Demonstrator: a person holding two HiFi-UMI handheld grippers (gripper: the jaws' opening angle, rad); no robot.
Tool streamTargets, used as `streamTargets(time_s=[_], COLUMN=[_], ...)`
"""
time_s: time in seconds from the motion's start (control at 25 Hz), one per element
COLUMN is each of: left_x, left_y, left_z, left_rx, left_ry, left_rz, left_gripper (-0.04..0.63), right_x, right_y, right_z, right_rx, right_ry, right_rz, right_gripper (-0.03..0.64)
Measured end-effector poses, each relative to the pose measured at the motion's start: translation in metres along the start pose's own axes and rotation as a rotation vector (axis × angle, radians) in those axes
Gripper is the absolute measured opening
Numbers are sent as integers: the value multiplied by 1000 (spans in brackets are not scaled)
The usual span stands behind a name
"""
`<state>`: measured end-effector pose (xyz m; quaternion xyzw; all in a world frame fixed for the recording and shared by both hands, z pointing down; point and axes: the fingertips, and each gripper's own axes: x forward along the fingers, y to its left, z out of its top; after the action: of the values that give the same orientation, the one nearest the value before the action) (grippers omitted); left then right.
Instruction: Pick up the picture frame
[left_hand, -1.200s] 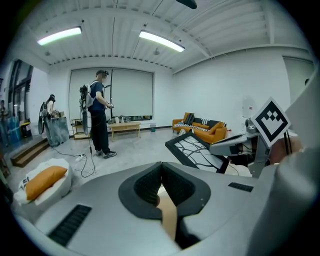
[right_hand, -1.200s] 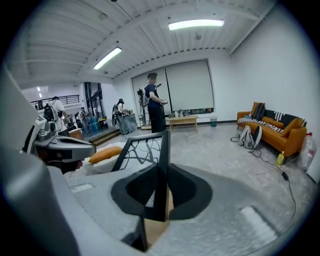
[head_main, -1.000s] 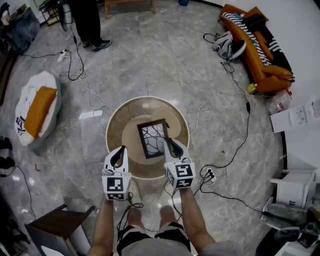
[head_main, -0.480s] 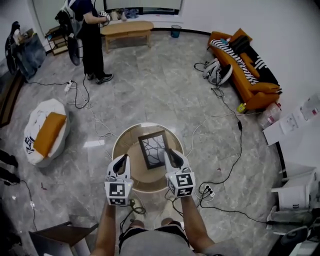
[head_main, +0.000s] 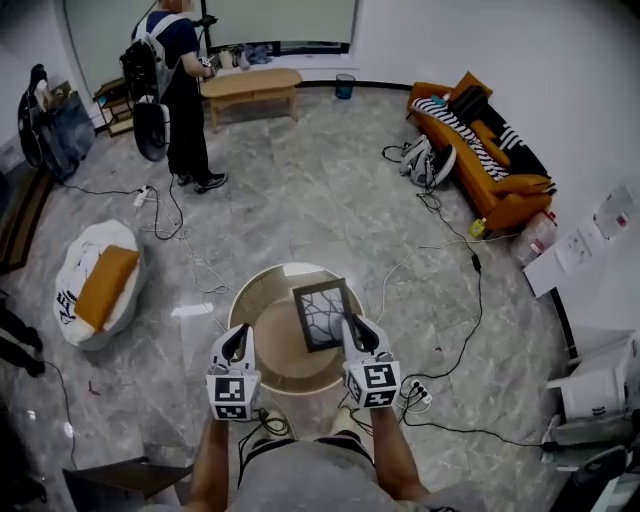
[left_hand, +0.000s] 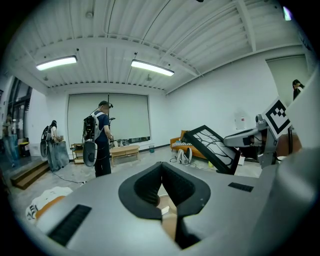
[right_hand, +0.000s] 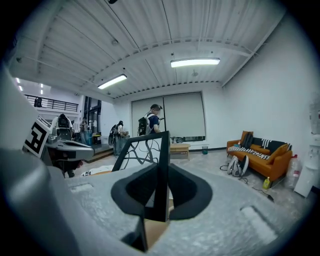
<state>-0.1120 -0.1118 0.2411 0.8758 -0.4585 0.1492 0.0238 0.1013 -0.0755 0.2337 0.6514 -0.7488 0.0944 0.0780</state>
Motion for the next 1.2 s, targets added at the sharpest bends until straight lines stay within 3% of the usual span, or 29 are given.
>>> streamTargets(time_s=[0.4, 0.6, 0.76, 0.92, 1.2], left_x=[-17, -18, -6, -24, -31], left_y=[-12, -21, 1, -27, -28], left_z=[-6, -6, 3, -7, -10], left_rx=[15, 10, 15, 19, 19], left_ry=[12, 16, 18, 14, 14], left_rz=[-11, -6, -7, 10, 17], left_gripper=[18, 18, 18, 18, 18], right_x=[-34, -37, -13, -44, -49], right_y=[-11, -12, -2, -10, -6], right_z=[-11, -13, -2, -16, -16], right_rx=[15, 9, 11, 11, 1], right_ry=[0, -4, -4, -17, -25], right_rz=[-45, -29, -18, -9, -6], right_gripper=[64, 64, 64, 64, 64])
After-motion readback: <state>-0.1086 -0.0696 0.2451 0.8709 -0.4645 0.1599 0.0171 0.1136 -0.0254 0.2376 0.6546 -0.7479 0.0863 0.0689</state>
